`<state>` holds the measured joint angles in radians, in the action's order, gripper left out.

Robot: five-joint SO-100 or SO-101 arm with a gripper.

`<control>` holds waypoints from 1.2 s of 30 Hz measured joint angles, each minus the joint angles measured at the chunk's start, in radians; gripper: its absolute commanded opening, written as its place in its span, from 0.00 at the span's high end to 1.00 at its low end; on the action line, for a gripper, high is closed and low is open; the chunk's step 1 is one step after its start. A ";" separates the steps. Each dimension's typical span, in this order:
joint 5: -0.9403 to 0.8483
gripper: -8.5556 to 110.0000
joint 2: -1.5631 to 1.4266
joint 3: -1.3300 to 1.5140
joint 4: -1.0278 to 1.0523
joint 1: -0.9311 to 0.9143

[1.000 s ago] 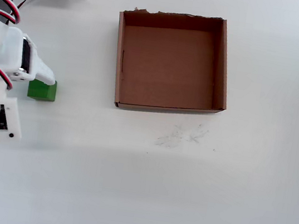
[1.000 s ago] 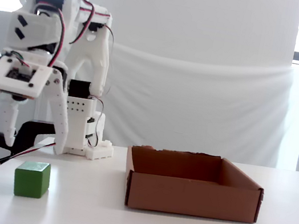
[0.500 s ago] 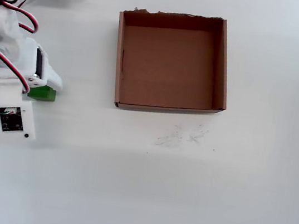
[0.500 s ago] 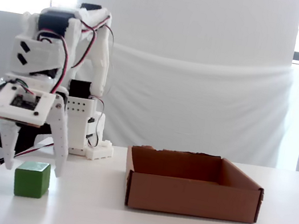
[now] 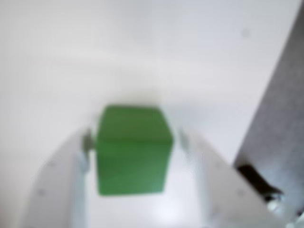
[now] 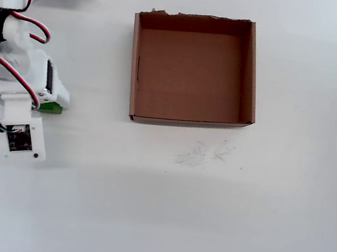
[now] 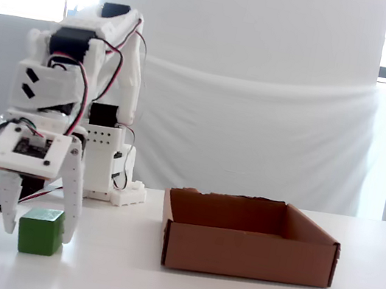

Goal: Grasp a green cube and put it in a box.

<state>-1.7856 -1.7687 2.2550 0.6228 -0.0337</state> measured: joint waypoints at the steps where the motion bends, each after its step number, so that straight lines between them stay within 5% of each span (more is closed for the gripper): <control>1: 0.003 0.73 0.000 0.000 -0.002 0.002; 36: 0.044 0.81 0.005 0.037 0.003 0.020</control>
<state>-1.7411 -1.7641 2.2918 0.6259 -0.0138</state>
